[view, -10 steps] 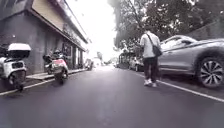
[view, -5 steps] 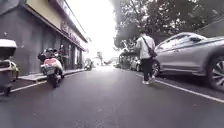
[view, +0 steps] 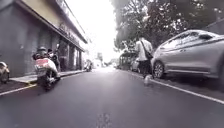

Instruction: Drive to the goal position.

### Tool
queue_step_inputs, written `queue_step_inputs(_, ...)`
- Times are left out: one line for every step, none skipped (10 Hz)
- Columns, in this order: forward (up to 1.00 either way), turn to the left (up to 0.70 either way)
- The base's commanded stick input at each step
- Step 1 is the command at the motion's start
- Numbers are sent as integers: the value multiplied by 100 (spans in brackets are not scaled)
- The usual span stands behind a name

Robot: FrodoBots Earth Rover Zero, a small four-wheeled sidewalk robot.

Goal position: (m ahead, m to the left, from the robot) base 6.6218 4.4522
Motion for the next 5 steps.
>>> queue_step_inputs(45, 0)
queue_step_inputs(45, 0)
queue_step_inputs(45, 0)
queue_step_inputs(45, 0)
queue_step_inputs(45, 0)
